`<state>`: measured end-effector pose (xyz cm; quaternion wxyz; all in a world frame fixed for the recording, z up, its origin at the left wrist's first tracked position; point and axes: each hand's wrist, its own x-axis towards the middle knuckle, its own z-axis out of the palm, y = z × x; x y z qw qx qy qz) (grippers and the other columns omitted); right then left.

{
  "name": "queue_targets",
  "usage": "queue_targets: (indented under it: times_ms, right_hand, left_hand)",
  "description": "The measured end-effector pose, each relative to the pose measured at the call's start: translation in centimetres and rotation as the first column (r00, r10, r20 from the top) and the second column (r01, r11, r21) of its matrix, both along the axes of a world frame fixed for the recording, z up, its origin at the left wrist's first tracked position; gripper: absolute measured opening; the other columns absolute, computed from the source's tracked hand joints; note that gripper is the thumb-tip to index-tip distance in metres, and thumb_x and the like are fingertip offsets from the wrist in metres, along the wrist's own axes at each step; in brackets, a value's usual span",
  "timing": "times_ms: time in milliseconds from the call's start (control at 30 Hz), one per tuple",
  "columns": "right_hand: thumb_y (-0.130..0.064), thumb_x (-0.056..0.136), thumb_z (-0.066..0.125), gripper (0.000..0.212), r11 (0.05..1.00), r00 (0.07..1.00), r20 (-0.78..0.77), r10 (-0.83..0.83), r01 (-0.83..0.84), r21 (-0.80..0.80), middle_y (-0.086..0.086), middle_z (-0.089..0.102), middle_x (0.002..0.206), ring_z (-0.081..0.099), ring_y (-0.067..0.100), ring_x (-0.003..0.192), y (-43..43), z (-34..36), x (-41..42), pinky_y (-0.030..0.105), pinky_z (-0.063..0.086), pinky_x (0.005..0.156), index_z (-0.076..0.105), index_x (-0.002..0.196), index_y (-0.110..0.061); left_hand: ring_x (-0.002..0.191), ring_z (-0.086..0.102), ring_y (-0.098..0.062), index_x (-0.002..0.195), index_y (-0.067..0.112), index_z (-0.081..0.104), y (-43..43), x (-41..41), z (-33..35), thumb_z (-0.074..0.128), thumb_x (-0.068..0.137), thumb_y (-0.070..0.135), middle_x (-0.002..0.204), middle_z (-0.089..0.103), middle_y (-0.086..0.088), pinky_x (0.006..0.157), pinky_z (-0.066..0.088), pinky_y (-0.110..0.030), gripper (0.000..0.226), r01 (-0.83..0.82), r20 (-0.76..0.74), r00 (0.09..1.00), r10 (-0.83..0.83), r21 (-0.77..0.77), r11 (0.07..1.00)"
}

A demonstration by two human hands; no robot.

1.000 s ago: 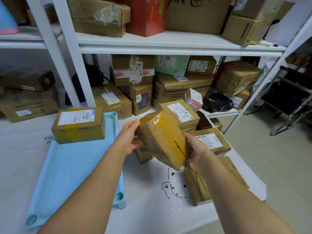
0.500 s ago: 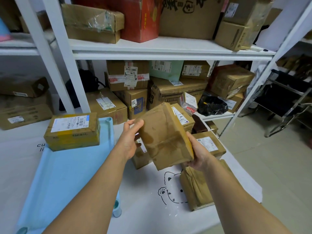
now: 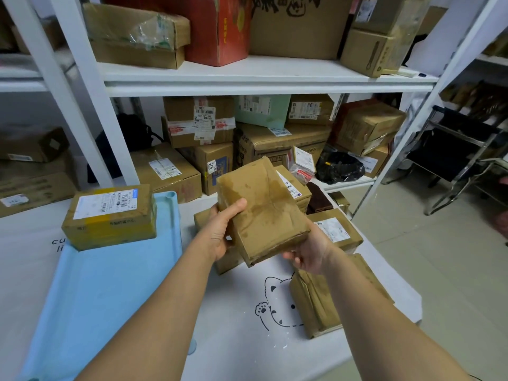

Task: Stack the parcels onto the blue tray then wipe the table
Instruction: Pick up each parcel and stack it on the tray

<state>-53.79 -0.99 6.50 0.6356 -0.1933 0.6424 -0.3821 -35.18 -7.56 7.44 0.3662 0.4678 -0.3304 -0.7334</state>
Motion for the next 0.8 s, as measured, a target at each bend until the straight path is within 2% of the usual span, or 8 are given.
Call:
queue_targets:
  times_ms: [67,167,300,400,500,600,667,800]
  right_hand:
    - [-0.076,0.086,0.023,0.068,1.000,0.999,0.013,-0.031,0.031,-0.006,0.003,0.069,0.080,0.058,0.018,0.061,0.0,0.1,-0.2,0.023,0.035,0.052,0.062,0.093,-0.022]
    - [-0.077,0.086,0.017,0.074,0.996,0.996,0.029,-0.088,0.089,-0.021,0.008,0.068,0.095,0.060,0.022,0.083,-0.1,0.5,-0.6,0.030,0.040,0.066,0.059,0.106,-0.018]
    - [-0.068,0.092,0.024,0.069,0.979,0.980,0.092,-0.177,0.185,-0.088,0.009,0.067,0.090,0.061,0.022,0.077,0.0,0.8,-0.8,0.029,0.044,0.063,0.056,0.116,-0.011]
    - [-0.059,0.095,0.032,0.055,0.968,0.974,0.121,-0.190,0.206,-0.140,0.008,0.067,0.094,0.061,0.020,0.079,-0.1,1.1,-0.5,0.029,0.045,0.062,0.059,0.107,-0.013]
    - [-0.047,0.098,0.040,0.037,0.961,0.976,0.111,-0.185,0.203,-0.186,0.006,0.067,0.096,0.063,0.019,0.081,-0.2,1.6,0.0,0.027,0.046,0.063,0.062,0.103,-0.017]
    - [-0.037,0.099,0.045,0.028,0.950,0.973,0.066,-0.222,0.231,-0.212,0.004,0.066,0.096,0.062,0.017,0.082,-0.3,1.9,0.4,0.027,0.047,0.066,0.061,0.111,-0.018]
    - [-0.033,0.097,0.051,0.031,0.940,0.965,-0.038,-0.258,0.242,-0.241,0.002,0.064,0.104,0.060,0.016,0.089,-0.6,2.1,0.5,0.030,0.049,0.071,0.058,0.123,-0.019]
    - [-0.035,0.093,0.057,0.047,0.925,0.939,-0.165,-0.301,0.246,-0.290,0.001,0.050,0.136,0.048,0.023,0.122,-1.0,2.6,0.9,0.044,0.043,0.098,0.046,0.138,-0.027]
  left_hand:
    - [0.106,0.057,-0.027,0.123,0.022,0.047,0.0,0.1,0.1,0.073,0.074,0.041,0.111,0.063,-0.006,0.088,0.048,-0.048,0.059,-0.020,0.025,1.000,0.019,0.055,0.998]
    - [0.102,0.056,-0.031,0.120,0.020,0.050,0.2,0.5,0.5,0.072,0.072,0.051,0.109,0.061,-0.010,0.082,0.048,-0.049,0.061,-0.030,0.015,0.999,0.028,0.186,0.982]
    - [0.102,0.057,-0.038,0.124,0.021,0.051,-0.1,1.1,0.1,0.072,0.067,0.059,0.115,0.059,-0.015,0.079,0.051,-0.056,0.072,-0.051,-0.073,0.994,0.083,0.366,0.929]
    - [0.108,0.057,-0.040,0.127,0.023,0.052,-0.1,1.3,0.0,0.069,0.065,0.064,0.121,0.060,-0.015,0.086,0.047,-0.062,0.076,-0.038,-0.124,0.986,0.107,0.464,0.885]
    - [0.106,0.058,-0.038,0.124,0.022,0.055,0.0,1.4,0.0,0.058,0.073,0.067,0.119,0.061,-0.015,0.081,0.052,-0.054,0.069,-0.043,-0.122,0.985,0.119,0.496,0.867]
    - [0.106,0.057,-0.038,0.127,0.025,0.053,0.1,1.4,0.3,0.053,0.077,0.066,0.120,0.060,-0.015,0.077,0.053,-0.054,0.065,-0.064,-0.085,0.989,0.121,0.495,0.866]
    - [0.106,0.056,-0.039,0.129,0.026,0.049,0.2,1.4,0.8,0.055,0.078,0.062,0.121,0.058,-0.015,0.077,0.051,-0.058,0.063,-0.089,-0.045,0.991,0.127,0.482,0.871]
    - [0.113,0.049,-0.042,0.135,0.025,0.038,0.2,0.9,2.0,0.066,0.080,0.048,0.126,0.050,-0.014,0.087,0.045,-0.064,0.066,-0.176,0.000,0.980,0.197,0.451,0.875]
